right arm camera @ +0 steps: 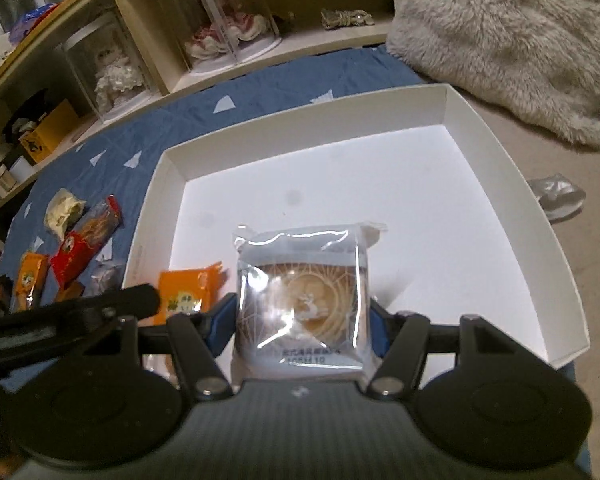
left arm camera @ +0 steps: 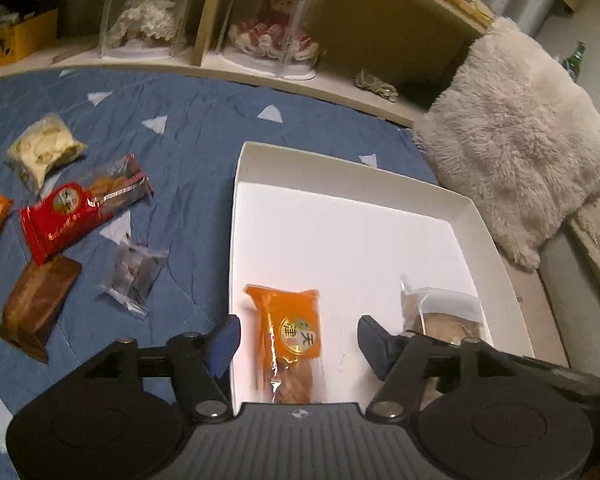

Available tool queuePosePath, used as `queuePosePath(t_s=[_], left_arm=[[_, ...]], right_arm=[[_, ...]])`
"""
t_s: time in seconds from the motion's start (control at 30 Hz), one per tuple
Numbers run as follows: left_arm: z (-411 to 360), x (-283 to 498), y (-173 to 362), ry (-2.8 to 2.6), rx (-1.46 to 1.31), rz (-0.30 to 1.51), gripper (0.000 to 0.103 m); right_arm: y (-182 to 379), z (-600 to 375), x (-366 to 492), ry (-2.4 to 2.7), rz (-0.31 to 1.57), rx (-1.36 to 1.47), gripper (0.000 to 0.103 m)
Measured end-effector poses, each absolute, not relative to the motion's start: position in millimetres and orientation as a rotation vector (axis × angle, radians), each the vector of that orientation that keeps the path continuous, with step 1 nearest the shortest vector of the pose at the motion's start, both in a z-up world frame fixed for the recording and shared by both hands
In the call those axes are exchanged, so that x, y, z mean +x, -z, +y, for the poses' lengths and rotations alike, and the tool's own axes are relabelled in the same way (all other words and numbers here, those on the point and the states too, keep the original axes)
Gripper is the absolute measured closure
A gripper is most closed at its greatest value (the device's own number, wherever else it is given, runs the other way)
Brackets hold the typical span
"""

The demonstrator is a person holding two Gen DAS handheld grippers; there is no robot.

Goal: Organize snacks
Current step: 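Lower both packs into the white tray and open both tools, then grasp the brown chocolate bar pack with the right tool while the left tool grasps the white printed pack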

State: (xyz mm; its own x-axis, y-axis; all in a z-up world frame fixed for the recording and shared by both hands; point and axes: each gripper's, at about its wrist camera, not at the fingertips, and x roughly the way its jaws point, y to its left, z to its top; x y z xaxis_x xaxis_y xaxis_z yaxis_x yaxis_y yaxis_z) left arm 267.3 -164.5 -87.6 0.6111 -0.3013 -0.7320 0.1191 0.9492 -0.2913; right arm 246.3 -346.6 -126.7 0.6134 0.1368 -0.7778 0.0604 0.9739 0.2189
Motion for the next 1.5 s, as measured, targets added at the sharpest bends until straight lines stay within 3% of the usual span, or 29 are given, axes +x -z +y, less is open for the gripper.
queuePosePath(t_s=[0.37,0.47,0.53,0.9,1.13,1.27,1.5], left_arm=[[-148,263,89,0.204,-0.099,0.962,0.035],[-139,263,89,0.195,-0.095,0.974,0.027],[-137,262,88,0.194,-0.086,0.977,0.024],[-143,251,81,0.214,-0.061,0.985,0.011],[-139,237,67,0.224,-0.047,0.965,0.001],[-134,228,60,0.218,-0.041,0.957,0.0],[-121,214,51,0.218,-0.038,0.944,0.0]], right_arm=[[157,-317,269,-0.069,1.019,0.226,0.033],[154,-318,269,-0.065,1.027,0.266,0.03],[145,-321,264,-0.028,1.004,0.24,0.017],[107,-341,215,0.014,0.931,0.197,0.016],[94,-344,192,0.029,0.883,0.201,0.007],[87,-342,179,0.037,0.864,0.19,0.0],[80,-340,160,0.043,0.849,0.193,0.0]])
